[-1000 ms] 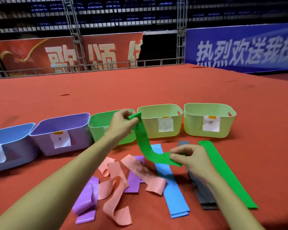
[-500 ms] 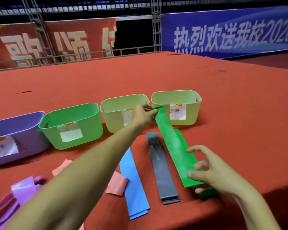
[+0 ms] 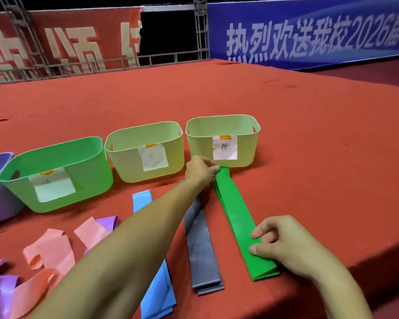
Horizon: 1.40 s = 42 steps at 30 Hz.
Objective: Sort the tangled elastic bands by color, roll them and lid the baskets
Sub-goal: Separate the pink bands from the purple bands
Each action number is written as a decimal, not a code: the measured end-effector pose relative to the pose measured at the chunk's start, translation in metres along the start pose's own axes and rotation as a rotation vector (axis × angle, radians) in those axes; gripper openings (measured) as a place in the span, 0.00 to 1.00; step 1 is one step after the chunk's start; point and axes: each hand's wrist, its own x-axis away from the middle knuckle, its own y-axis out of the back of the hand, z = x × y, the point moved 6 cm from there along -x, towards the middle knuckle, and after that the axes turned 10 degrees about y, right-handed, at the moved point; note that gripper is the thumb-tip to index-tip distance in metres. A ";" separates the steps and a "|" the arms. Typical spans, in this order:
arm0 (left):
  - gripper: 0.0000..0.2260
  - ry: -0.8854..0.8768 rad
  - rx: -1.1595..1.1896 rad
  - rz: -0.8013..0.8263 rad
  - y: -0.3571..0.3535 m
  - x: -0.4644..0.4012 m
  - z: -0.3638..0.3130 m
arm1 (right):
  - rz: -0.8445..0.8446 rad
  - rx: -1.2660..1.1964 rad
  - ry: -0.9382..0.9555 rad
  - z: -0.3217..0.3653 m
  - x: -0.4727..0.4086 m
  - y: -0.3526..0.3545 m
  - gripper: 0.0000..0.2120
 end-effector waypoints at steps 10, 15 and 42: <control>0.06 -0.180 -0.333 -0.115 -0.019 0.007 0.002 | 0.082 0.294 -0.123 -0.006 -0.002 -0.005 0.17; 0.12 -0.285 -0.528 -0.219 -0.022 0.020 -0.012 | 0.015 0.358 -0.079 0.006 -0.006 -0.005 0.08; 0.14 -0.287 -0.455 -0.171 0.260 0.210 0.136 | 0.062 0.247 0.578 0.185 -0.019 -0.184 0.08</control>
